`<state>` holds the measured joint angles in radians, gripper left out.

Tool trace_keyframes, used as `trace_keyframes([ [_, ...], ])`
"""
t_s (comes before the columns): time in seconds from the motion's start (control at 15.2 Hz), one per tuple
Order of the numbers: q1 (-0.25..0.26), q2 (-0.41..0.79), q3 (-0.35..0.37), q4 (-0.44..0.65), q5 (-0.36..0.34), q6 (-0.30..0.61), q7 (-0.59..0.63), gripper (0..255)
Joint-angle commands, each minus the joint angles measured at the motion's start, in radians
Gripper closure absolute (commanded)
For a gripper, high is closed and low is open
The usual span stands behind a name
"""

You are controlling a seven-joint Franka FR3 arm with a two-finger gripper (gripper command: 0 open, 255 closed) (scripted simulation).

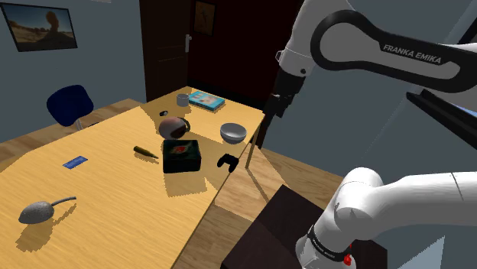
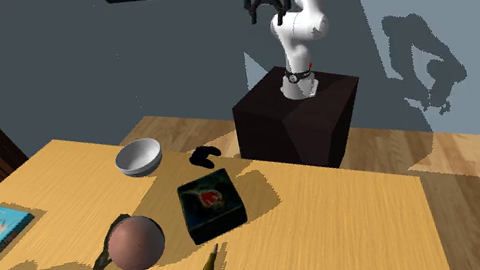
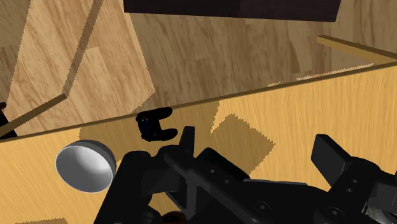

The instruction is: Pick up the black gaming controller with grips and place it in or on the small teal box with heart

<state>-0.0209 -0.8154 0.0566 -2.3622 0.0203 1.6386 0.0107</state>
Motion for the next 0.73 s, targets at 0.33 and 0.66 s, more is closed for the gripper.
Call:
trace_keyframes([
  [0.33, -0.014, 0.054, -0.068, -0.104, -0.027, 0.168, -0.085, 0],
  [0.66, -0.027, 0.153, -0.138, -0.171, -0.047, 0.343, -0.172, 0],
])
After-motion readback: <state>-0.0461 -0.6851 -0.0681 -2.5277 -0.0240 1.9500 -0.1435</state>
